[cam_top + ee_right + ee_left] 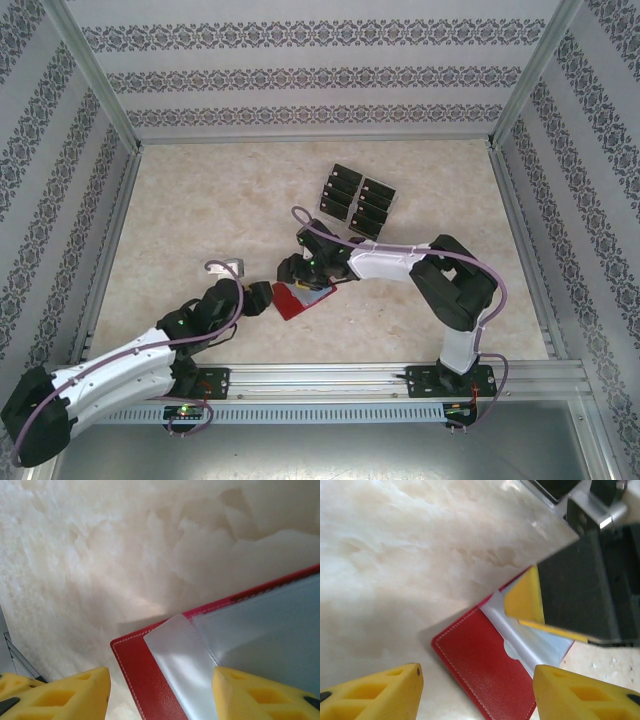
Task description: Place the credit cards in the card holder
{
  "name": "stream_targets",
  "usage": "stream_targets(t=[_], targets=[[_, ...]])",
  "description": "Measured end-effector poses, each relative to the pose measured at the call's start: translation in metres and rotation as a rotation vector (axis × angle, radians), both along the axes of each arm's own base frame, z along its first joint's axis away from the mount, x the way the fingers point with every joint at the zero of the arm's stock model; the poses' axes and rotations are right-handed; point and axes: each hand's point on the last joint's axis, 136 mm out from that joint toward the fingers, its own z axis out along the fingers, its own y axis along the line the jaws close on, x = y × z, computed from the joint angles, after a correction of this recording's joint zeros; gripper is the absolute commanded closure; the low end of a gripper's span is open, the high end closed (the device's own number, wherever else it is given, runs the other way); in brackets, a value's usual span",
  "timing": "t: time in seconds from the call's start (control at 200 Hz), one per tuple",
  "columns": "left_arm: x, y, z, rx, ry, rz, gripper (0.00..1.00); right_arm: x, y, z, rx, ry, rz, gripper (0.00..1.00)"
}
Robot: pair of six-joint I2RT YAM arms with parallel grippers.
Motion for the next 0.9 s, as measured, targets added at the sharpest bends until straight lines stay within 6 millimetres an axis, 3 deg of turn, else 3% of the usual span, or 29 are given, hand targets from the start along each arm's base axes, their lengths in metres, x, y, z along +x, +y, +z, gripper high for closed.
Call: stream_targets(t=[0.255, 0.525, 0.635, 0.73, 0.829, 0.899], targets=[[0.0, 0.019, -0.007, 0.047, 0.036, 0.09, 0.39, -0.039, 0.023, 0.003, 0.003, 0.01, 0.078, 0.43], [0.009, 0.03, 0.008, 0.053, 0.03, 0.17, 0.39, -0.061, 0.035, 0.018, 0.013, 0.008, 0.122, 0.43], [0.012, 0.033, 0.014, 0.048, 0.019, 0.189, 0.39, -0.076, 0.03, 0.046, 0.048, -0.027, 0.152, 0.43], [0.014, 0.032, 0.017, 0.049, 0.023, 0.191, 0.39, -0.078, 0.022, 0.09, 0.115, -0.104, 0.159, 0.42], [0.015, 0.03, 0.016, 0.062, 0.039, 0.187, 0.39, -0.064, 0.005, 0.134, 0.183, -0.204, 0.126, 0.42], [0.015, 0.029, 0.012, 0.073, 0.056, 0.182, 0.39, -0.045, -0.012, 0.144, 0.186, -0.254, 0.078, 0.41]])
